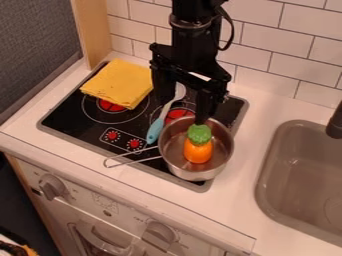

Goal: Move the blue spoon to the bottom of the yellow cloth

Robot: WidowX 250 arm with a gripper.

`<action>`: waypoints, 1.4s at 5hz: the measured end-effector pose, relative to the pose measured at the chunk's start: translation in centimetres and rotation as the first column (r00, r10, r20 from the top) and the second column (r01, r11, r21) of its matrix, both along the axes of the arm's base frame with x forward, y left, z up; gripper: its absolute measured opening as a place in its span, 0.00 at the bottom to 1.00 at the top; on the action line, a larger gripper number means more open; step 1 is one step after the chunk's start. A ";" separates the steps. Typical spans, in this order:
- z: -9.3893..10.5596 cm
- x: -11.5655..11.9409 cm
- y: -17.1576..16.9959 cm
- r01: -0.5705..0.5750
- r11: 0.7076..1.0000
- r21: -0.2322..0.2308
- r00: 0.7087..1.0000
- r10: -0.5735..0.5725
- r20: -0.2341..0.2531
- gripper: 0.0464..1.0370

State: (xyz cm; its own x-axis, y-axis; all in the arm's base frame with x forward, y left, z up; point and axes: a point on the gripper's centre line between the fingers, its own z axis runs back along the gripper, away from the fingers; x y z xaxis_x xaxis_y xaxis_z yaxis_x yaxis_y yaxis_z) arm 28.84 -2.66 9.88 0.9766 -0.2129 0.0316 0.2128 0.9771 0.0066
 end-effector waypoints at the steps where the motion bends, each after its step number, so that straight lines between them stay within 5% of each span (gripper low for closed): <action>1: -0.9 -0.1 0.1 -0.008 1.000 0.003 1.000 0.008 -0.031 0.96; 4: -2.8 -0.1 6.9 -0.234 0.969 0.083 0.969 0.240 -0.064 0.96; 7: -7.5 1.6 7.6 -0.292 0.935 0.202 0.937 0.322 -0.135 0.96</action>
State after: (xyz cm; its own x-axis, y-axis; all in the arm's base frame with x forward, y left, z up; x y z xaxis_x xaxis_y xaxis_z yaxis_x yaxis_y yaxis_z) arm 30.44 4.96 2.39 0.9834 0.1102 -0.1444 -0.0843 0.9810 0.1747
